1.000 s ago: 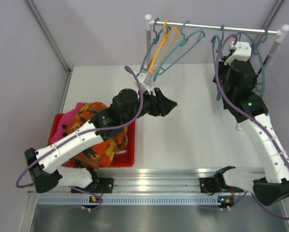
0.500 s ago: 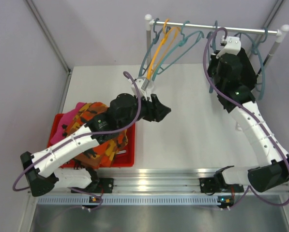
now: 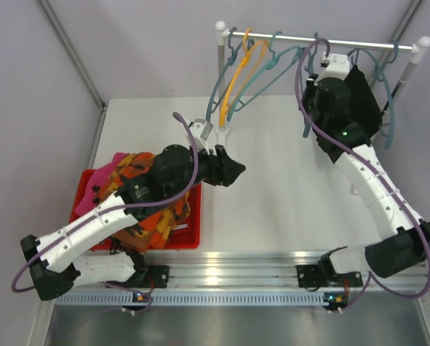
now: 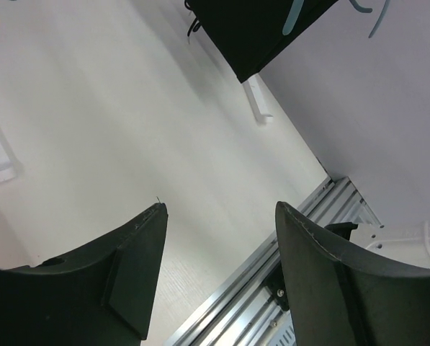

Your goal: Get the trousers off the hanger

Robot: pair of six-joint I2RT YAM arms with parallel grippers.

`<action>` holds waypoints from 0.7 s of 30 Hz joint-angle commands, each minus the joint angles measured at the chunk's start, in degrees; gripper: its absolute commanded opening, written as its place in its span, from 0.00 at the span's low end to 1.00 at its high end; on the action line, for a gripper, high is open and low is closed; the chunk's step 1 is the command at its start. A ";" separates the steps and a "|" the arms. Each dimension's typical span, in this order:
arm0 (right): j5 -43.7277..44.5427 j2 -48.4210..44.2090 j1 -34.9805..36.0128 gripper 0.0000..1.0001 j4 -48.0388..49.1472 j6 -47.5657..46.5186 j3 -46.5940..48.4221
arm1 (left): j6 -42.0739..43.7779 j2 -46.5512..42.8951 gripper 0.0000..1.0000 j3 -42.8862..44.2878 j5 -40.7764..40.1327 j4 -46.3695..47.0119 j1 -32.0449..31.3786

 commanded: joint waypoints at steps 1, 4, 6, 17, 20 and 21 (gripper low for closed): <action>-0.38 1.12 1.35 0.31 -1.71 0.92 5.28 | 1.35 -2.07 0.67 -0.16 -0.35 -0.44 0.25; -0.38 0.51 1.53 0.53 -6.10 1.62 7.83 | 2.14 -2.68 0.68 0.28 -0.35 -1.58 0.34; -0.38 0.07 1.62 0.69 -11.44 2.23 10.99 | 2.49 -3.04 0.69 0.80 -0.35 -2.81 0.34; 5.15 -5.90 0.92 0.95 -33.36 0.93 23.22 | 2.50 -4.97 0.71 0.11 2.20 -6.24 0.42; 7.70 -6.96 -2.50 0.99 -36.25 -1.27 23.39 | 1.97 -5.67 0.71 -0.42 3.43 -7.12 0.42; 7.71 -7.14 -3.65 1.00 -37.31 -1.80 23.31 | 1.88 -6.11 0.71 -0.60 3.86 -7.39 0.42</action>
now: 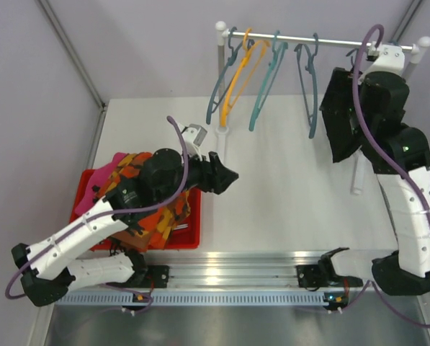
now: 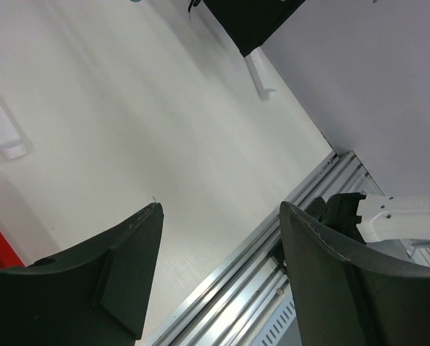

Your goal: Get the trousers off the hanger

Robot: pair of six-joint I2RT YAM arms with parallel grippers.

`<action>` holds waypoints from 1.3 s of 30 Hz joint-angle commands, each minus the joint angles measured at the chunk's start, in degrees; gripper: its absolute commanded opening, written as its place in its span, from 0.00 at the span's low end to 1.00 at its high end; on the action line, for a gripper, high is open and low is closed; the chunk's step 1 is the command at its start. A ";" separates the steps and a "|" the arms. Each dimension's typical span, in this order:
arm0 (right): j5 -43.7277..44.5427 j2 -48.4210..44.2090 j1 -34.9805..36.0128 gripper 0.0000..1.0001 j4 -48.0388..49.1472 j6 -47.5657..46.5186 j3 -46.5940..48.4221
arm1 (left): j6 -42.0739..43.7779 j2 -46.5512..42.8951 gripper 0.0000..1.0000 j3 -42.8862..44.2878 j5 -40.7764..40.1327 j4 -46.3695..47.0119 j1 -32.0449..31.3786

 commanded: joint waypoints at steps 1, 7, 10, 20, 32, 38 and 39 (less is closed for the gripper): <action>3.58 -1.45 -4.15 1.00 -5.84 -3.73 1.75 | 0.13 -2.37 0.71 -0.53 2.14 -1.44 0.20; -3.27 -3.83 -16.62 1.00 -0.22 -11.28 -5.18 | -1.53 -7.38 0.75 -5.27 2.14 -2.50 0.20; -7.23 -4.18 -22.42 1.00 2.67 -14.79 -6.94 | -3.03 -10.98 0.77 -8.26 1.35 -2.67 0.20; -24.36 -1.55 -34.83 0.89 13.91 -20.88 -12.30 | -2.42 -15.30 0.79 -10.38 -1.02 -6.01 0.20; -47.92 2.49 -44.77 0.83 22.63 -17.18 -14.51 | 1.27 -11.70 0.82 -10.38 -1.81 -2.68 0.20; -51.88 5.75 -44.95 0.82 23.16 -18.94 -14.77 | 2.94 -8.89 0.82 -10.20 -1.11 -0.57 0.29; -52.15 6.01 -45.12 0.80 23.16 -19.03 -14.77 | 3.21 -8.53 0.82 -10.20 -1.02 -0.31 0.29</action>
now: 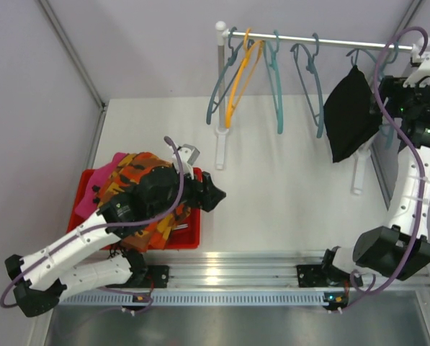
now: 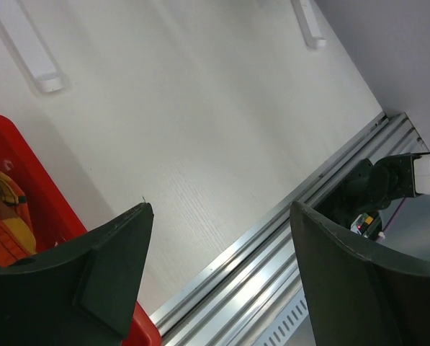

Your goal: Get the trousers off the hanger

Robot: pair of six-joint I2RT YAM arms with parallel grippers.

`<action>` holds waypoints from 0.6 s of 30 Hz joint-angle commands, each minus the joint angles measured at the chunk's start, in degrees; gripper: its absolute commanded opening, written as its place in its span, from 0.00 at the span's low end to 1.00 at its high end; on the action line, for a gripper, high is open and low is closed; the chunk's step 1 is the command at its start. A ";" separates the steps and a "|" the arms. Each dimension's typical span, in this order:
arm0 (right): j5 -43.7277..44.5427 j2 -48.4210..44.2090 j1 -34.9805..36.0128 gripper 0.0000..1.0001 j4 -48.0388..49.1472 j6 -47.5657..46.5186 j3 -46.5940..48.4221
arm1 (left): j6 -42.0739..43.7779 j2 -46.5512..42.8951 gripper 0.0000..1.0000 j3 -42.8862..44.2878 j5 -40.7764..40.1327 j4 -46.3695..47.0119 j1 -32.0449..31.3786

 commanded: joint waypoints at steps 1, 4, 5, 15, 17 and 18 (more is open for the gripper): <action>-4.74 1.59 -0.76 0.78 2.99 -1.48 0.03 | 2.53 0.85 0.82 0.86 0.51 5.12 0.29; -4.92 2.13 -0.75 0.69 3.51 -1.66 -0.67 | 3.58 2.34 0.82 1.29 0.95 5.65 0.56; -5.01 2.13 -0.84 0.67 4.03 -1.57 -0.94 | 3.85 2.95 0.82 1.47 0.95 5.74 0.82; -6.59 2.12 -0.84 0.48 5.97 -1.13 -3.75 | 5.08 5.95 0.82 1.91 4.29 7.14 3.45; -6.76 2.21 -0.84 0.44 5.80 -1.04 -3.93 | 5.08 6.12 0.82 1.82 5.17 7.23 4.51; -7.29 2.13 -0.84 0.42 5.80 -1.13 -4.45 | 5.08 6.21 0.82 1.74 5.08 7.49 4.86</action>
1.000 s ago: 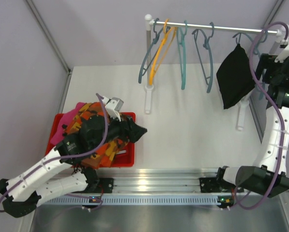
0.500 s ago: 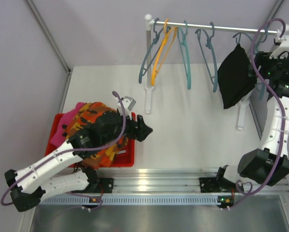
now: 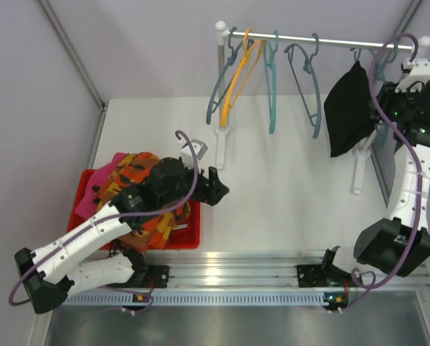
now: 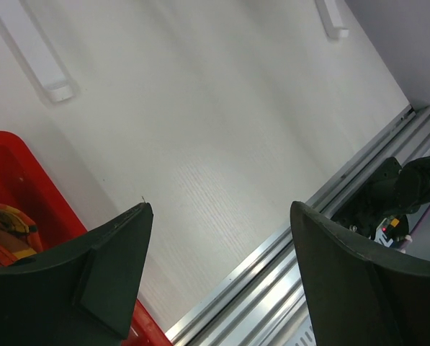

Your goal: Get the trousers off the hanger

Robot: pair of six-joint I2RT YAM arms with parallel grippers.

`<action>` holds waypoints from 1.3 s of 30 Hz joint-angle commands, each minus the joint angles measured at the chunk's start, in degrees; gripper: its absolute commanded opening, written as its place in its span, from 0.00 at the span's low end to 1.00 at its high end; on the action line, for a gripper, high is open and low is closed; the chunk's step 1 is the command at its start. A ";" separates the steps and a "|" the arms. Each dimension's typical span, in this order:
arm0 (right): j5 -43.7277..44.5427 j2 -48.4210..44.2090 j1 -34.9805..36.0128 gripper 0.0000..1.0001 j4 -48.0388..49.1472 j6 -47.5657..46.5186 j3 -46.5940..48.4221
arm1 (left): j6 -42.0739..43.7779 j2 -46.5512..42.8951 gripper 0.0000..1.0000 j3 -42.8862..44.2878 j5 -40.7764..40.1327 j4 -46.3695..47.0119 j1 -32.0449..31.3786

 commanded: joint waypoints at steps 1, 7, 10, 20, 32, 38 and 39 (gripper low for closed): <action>-2.09 -0.54 -0.75 0.41 3.87 -0.19 -0.85 | 0.89 0.09 0.82 1.63 3.32 4.06 1.76; -1.48 -2.47 -0.67 0.26 6.60 0.60 -2.87 | 0.53 0.18 0.82 1.36 4.74 4.42 2.99; -1.47 -2.91 -0.67 0.15 6.87 1.13 -2.70 | 0.36 0.00 0.82 1.36 5.10 4.50 3.26; -1.21 -4.67 -0.67 0.00 8.36 10.77 4.50 | 0.18 -0.70 0.82 1.89 5.63 4.41 3.96; 0.99 -6.87 -0.40 0.00 2.48 15.45 15.74 | -0.26 -2.28 0.82 2.50 6.85 3.71 4.05; 1.69 -9.84 -0.32 0.00 -2.71 14.93 15.32 | -0.70 -3.34 0.82 3.12 7.29 2.39 4.05; 1.60 -10.47 -0.32 0.00 -3.93 14.75 15.06 | -0.61 -3.51 0.82 3.29 7.90 2.39 4.13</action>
